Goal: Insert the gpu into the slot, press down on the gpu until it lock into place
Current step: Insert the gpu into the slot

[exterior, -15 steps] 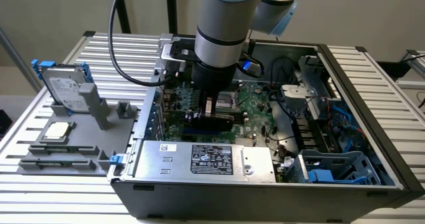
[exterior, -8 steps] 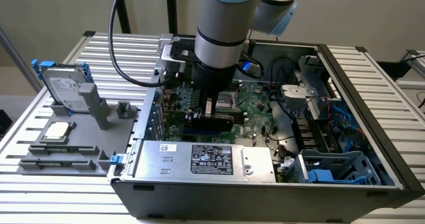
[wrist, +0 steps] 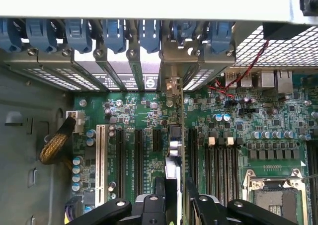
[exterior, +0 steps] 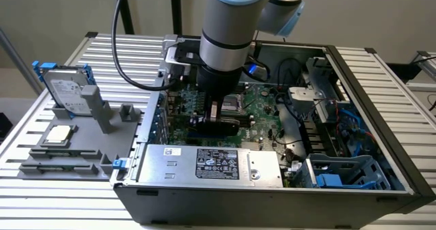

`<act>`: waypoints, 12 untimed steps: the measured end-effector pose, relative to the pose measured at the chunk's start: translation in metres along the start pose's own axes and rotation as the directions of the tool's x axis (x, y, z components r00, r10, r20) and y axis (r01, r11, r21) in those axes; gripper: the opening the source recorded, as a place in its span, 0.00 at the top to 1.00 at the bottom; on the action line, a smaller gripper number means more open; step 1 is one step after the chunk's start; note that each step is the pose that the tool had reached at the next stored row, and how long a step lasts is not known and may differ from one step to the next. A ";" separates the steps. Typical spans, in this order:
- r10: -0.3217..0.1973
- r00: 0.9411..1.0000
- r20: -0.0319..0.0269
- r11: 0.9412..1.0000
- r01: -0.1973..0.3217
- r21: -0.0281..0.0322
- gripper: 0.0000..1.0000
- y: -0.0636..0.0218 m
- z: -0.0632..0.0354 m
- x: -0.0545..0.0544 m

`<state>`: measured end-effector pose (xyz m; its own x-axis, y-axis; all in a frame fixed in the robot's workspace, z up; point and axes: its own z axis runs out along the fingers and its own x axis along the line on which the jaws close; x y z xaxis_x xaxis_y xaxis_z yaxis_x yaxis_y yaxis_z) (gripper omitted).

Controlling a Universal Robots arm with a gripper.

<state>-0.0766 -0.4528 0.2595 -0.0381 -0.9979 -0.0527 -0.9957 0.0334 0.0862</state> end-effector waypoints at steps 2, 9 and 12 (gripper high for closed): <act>0.000 1.000 0.000 1.000 0.000 0.000 0.74 0.0000 0.0006 0.000; 0.000 1.000 0.000 1.000 0.000 0.000 0.74 0.0005 0.0028 0.000; 0.000 1.000 0.000 1.000 0.000 0.000 0.74 0.0007 0.0036 0.000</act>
<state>-0.0776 -0.4528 0.2559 -0.0381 -0.9979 -0.0527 -0.9957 0.0334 0.0862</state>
